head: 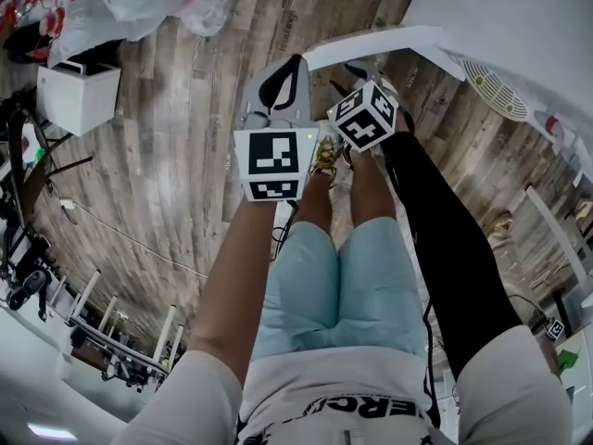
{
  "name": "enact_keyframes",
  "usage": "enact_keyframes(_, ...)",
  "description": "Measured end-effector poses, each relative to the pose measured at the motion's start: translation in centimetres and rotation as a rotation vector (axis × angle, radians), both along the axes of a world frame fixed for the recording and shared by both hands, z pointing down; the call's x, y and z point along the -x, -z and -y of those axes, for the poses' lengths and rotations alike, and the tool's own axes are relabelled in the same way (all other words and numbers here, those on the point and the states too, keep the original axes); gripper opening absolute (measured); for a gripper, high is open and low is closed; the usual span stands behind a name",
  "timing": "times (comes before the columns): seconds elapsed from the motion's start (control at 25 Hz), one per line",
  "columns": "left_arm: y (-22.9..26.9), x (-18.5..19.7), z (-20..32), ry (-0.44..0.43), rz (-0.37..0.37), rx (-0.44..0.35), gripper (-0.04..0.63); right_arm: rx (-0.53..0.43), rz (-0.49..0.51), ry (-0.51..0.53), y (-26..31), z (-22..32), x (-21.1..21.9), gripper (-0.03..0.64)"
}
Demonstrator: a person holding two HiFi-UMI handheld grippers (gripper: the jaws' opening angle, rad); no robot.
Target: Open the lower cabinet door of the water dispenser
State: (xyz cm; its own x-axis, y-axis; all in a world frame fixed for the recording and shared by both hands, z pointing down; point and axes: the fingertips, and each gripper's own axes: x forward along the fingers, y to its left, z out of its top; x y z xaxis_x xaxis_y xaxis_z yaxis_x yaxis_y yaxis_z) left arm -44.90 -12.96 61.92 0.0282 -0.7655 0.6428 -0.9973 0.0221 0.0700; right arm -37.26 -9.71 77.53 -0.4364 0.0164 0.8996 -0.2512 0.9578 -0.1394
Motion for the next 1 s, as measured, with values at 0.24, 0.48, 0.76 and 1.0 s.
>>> enact_keyframes(0.24, 1.8, -2.2, -0.7, -0.091, 0.005, -0.029, 0.057, -0.060, 0.028, -0.125, 2.7, 0.2, -2.2, 0.172)
enact_keyframes(0.48, 4.3, -5.8, -1.0, -0.225, 0.010, -0.058, 0.057, -0.132, 0.066, -0.309, 7.2, 0.7, -6.1, 0.172)
enact_keyframes(0.76, 7.5, -11.4, -2.1, -0.337, 0.008, -0.082, 0.057, -0.209, 0.101, -0.495, 13.2, 0.6, -13.1, 0.172)
enact_keyframes(1.0, 10.5, -16.5, -2.9, -0.443, 0.013, -0.111, 0.057, -0.266, 0.144, -0.677, 19.1, -0.2, -20.0, 0.170)
